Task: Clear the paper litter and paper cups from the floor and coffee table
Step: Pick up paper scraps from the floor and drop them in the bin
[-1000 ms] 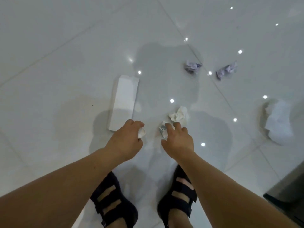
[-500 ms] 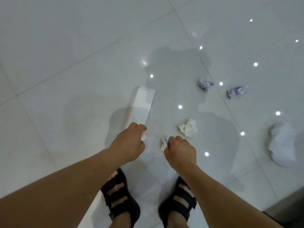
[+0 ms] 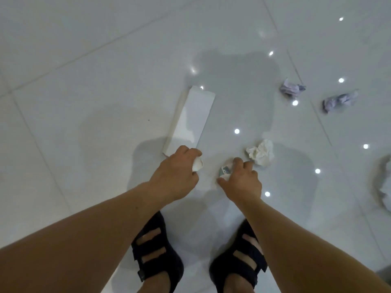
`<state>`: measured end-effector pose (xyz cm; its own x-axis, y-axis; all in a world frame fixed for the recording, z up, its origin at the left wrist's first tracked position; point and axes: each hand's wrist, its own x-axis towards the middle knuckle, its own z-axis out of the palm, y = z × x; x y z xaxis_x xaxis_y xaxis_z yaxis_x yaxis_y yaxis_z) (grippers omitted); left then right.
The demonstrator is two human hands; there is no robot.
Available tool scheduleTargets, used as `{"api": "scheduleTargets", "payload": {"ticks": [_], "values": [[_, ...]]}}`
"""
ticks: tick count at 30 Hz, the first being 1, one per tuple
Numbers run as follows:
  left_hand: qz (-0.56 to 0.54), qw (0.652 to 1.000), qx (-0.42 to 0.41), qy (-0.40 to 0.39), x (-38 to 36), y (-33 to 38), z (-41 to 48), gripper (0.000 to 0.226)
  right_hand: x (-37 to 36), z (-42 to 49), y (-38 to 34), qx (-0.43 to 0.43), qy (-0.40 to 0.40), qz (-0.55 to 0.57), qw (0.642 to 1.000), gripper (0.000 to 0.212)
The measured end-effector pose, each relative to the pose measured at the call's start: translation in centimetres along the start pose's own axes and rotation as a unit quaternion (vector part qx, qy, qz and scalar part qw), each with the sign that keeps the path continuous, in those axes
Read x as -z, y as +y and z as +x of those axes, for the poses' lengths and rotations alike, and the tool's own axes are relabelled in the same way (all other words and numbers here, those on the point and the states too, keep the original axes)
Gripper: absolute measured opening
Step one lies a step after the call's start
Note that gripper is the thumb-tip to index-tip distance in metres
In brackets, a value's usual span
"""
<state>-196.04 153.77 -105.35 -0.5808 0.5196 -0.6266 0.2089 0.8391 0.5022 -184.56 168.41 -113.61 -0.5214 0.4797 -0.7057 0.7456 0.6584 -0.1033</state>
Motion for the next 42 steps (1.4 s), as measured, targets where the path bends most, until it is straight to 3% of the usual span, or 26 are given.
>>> {"api": "scheduleTargets", "payload": {"ticks": [5,10,14,27,36,42], "values": [[0.007,1.0,-0.004,0.004,-1.5,-0.9,1.1,0.047,-2.1,-0.2,0.0,0.045,0.028,0.002,0.999,0.056],[0.001,1.0,0.013,0.007,2.7,0.5,-2.0,0.046,2.9,-4.0,-0.9,0.049,0.001,0.042,0.998,0.034],[-0.021,0.998,0.048,0.025,8.8,2.4,-6.9,0.047,10.9,-8.8,-4.3,0.118,-0.02,0.065,0.991,0.047],[-0.136,0.956,0.126,0.226,36.2,5.4,-29.5,0.051,37.0,-31.5,-27.7,0.362,-0.013,-0.024,0.932,0.051],[-0.146,0.924,0.182,0.303,49.7,0.4,-45.9,0.048,44.1,-45.9,-43.3,0.435,0.012,-0.069,0.898,0.05],[-0.159,0.898,0.214,0.35,56.4,-3.6,-50.1,0.049,45.4,-49.1,-52.0,0.473,-0.001,-0.086,0.877,0.052]]}}
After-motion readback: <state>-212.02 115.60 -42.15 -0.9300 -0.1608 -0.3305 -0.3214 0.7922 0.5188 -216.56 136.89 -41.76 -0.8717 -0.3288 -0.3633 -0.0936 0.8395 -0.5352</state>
